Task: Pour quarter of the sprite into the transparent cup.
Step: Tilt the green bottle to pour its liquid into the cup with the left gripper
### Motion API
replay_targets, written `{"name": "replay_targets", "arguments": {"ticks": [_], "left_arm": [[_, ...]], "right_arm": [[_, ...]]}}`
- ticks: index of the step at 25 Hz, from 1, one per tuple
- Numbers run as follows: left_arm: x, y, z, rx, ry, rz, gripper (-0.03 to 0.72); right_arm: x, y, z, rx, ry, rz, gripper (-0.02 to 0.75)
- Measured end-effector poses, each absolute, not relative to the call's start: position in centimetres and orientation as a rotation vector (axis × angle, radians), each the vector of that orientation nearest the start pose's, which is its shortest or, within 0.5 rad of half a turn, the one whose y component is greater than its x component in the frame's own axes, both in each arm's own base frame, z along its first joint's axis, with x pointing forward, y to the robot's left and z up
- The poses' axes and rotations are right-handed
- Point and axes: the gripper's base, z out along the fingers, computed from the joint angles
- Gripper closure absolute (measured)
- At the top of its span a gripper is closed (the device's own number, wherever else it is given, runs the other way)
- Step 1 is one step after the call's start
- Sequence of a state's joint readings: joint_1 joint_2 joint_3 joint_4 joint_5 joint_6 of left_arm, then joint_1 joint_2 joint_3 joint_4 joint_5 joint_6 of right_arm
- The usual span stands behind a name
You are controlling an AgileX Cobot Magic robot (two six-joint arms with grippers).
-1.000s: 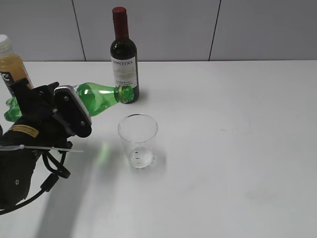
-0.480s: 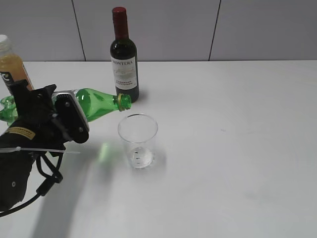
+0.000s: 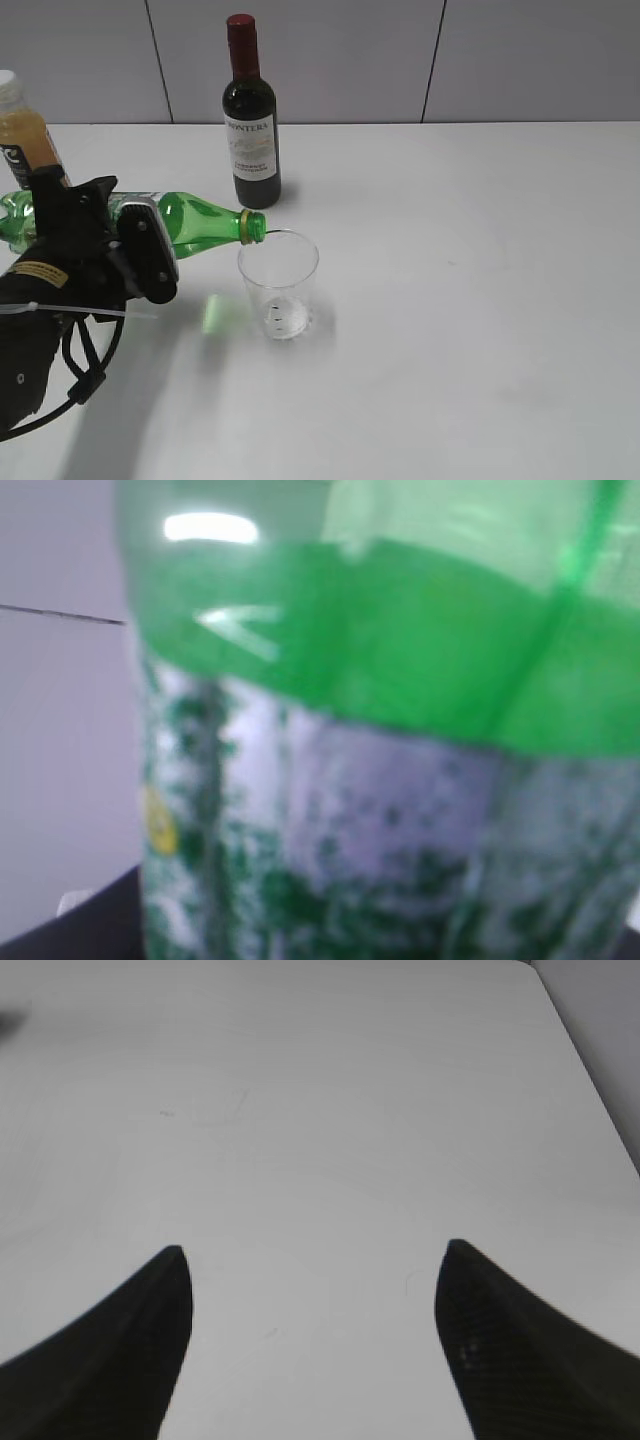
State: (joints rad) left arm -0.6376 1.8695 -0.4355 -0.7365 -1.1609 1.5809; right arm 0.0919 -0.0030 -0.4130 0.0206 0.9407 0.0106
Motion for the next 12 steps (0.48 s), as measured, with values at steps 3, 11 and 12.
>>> {"name": "replay_targets", "arguments": {"ticks": [3, 11, 12], "left_arm": [[24.67, -11.33, 12.03, 1.261, 1.479, 1.043, 0.225], [24.68, -11.38, 12.03, 1.284, 1.462, 1.055, 0.225], [24.68, -11.38, 12.03, 1.285, 1.462, 1.055, 0.225]], "right_arm": [[0.88, 0.23, 26.23, -0.080, 2.008, 0.090, 0.154], [0.88, 0.23, 26.23, -0.081, 2.008, 0.089, 0.154], [0.88, 0.23, 26.23, -0.081, 2.008, 0.089, 0.154]]}}
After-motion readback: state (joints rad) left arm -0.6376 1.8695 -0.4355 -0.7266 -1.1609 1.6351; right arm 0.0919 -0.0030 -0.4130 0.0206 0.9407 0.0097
